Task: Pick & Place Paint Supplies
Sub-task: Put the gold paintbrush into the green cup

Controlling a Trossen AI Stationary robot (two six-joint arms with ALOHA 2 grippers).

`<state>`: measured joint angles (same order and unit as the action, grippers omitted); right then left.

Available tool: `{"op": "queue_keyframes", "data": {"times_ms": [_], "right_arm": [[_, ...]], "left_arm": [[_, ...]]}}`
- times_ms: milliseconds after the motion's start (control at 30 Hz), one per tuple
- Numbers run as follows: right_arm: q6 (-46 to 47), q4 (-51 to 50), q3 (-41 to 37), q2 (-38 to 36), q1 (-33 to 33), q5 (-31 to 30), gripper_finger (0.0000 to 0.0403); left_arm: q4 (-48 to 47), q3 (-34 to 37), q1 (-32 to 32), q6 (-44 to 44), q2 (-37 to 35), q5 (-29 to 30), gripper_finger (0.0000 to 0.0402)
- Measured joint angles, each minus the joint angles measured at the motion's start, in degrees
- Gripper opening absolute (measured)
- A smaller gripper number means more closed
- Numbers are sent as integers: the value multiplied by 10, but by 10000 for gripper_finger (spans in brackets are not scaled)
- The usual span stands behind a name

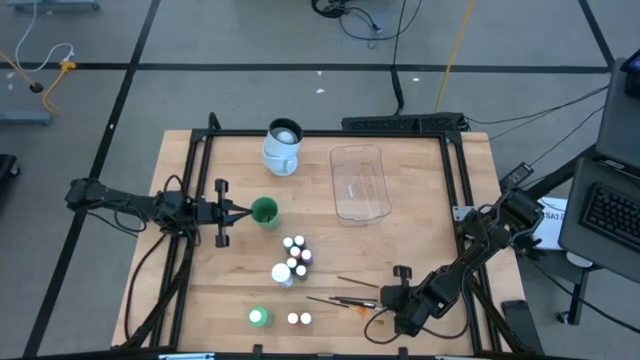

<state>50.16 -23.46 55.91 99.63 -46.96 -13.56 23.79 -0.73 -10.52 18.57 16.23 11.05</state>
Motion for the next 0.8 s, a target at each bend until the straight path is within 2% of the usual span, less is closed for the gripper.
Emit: {"op": "queue_keyframes", "data": {"times_ms": [300,500,600,800], "right_arm": [[-39,-81,56,-15,0,-4,0],[-60,-141,100,-18,1,-35,0],[-84,-147,108,-37,5,-61,0],[-201,-70,109,-100,30,-183,0]], "left_arm": [[-1,0,0,-2,0,0,15],[0,0,0,-3,0,0,15],[0,0,0,-3,0,0,15],[1,0,0,5,0,0,15]]}}
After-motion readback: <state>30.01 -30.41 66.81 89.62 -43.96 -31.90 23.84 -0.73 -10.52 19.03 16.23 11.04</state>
